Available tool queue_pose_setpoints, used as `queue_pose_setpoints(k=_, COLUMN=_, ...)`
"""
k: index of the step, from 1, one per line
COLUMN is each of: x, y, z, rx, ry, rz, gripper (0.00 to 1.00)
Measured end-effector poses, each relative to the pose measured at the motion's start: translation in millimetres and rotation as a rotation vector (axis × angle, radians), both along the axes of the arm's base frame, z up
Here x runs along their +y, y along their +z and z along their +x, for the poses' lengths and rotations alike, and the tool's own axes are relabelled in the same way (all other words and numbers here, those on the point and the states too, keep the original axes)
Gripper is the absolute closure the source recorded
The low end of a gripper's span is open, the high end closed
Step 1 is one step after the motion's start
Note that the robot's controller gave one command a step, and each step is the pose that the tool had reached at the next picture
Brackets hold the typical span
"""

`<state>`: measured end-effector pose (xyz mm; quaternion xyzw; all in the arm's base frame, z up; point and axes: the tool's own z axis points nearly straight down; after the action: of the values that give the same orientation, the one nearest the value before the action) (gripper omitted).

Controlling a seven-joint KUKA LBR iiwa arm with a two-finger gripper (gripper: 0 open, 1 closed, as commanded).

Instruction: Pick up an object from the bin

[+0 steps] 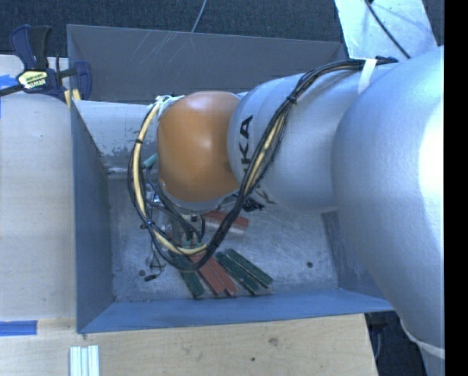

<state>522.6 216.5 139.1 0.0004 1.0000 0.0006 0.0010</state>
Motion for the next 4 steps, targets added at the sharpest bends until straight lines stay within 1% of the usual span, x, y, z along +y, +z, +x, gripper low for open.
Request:
queue_pose_setpoints(k=1, x=-76.3, y=-40.9, z=40.2, rx=-0.001, ry=-0.074, rz=0.0, gripper=0.0)
queue_pose_setpoints(k=2, x=-123.7, y=-50.5, z=48.9, rx=0.004, ry=-0.075, rz=-0.004, gripper=0.0)
queue_pose_setpoints(k=3, x=-106.0, y=-39.3, z=70.1, rx=-0.001, ry=-0.203, rz=0.0, gripper=0.0)
queue_pose_setpoints(k=4, x=-102.4, y=-67.7, z=60.8, rx=0.001, ry=-0.241, rz=0.0, gripper=0.0)
